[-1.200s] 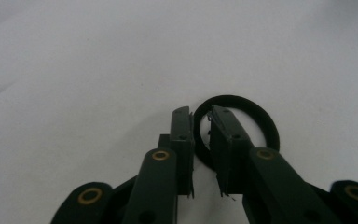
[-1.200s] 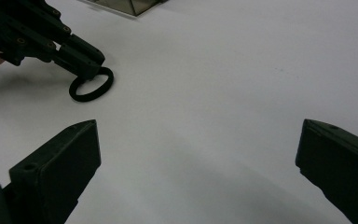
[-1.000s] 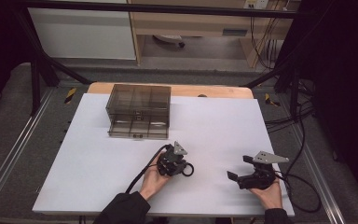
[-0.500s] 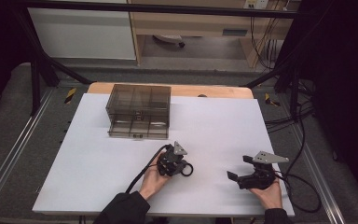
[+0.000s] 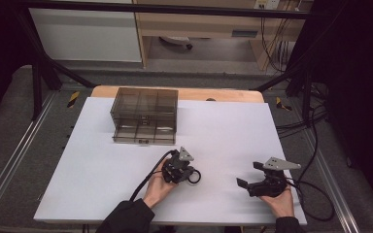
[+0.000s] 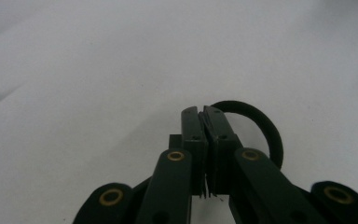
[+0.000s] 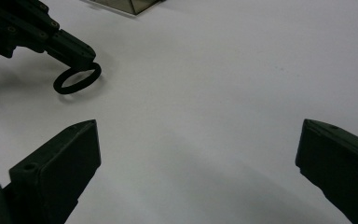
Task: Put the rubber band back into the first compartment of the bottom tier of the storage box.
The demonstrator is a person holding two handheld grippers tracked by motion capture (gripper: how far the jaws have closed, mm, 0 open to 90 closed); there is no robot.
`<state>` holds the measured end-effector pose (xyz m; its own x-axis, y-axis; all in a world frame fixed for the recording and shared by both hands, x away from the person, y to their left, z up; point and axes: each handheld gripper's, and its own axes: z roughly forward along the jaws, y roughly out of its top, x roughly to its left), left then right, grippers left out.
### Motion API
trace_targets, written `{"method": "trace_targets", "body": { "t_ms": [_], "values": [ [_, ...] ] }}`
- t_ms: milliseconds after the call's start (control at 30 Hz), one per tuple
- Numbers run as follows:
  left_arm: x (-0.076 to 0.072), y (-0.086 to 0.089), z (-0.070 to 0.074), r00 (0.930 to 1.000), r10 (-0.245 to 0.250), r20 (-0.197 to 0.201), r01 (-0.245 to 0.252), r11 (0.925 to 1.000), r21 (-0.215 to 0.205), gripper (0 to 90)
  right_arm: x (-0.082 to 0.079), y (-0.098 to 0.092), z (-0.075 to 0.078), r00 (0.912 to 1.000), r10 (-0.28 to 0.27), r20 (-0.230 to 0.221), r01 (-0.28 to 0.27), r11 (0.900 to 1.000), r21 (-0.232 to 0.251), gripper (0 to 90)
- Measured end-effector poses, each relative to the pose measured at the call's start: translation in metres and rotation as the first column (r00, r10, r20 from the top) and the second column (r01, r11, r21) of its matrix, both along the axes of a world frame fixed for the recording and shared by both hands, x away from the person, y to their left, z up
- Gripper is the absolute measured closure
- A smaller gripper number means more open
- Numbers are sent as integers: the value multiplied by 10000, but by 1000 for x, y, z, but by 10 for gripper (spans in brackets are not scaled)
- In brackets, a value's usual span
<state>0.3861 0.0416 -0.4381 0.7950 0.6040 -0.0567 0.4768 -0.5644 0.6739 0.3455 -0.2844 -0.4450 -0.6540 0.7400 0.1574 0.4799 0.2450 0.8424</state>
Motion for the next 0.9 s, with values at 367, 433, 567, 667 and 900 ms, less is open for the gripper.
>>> {"method": "trace_targets", "body": {
  "t_ms": [367,433,567,667,900],
  "values": [
    [-2,12,6,10000,73,-21,-73,9999,-79,872,0,0,0,10000,-17,-1,17,10000,1,6],
    [-3,14,8,10000,61,-30,-61,10000,-57,872,0,0,0,10000,-18,-2,18,10000,2,6],
    [-4,18,10,10000,49,-48,-50,10000,-64,872,0,0,0,10000,-17,-8,17,10000,5,6],
    [-5,22,10,10000,37,-82,-37,10000,-89,872,0,0,0,10000,-24,-17,24,10000,3,6],
    [-6,31,12,9999,101,-137,-102,9999,-30,872,0,0,0,10000,-10,-15,10,10000,0,6]
  ]
}}
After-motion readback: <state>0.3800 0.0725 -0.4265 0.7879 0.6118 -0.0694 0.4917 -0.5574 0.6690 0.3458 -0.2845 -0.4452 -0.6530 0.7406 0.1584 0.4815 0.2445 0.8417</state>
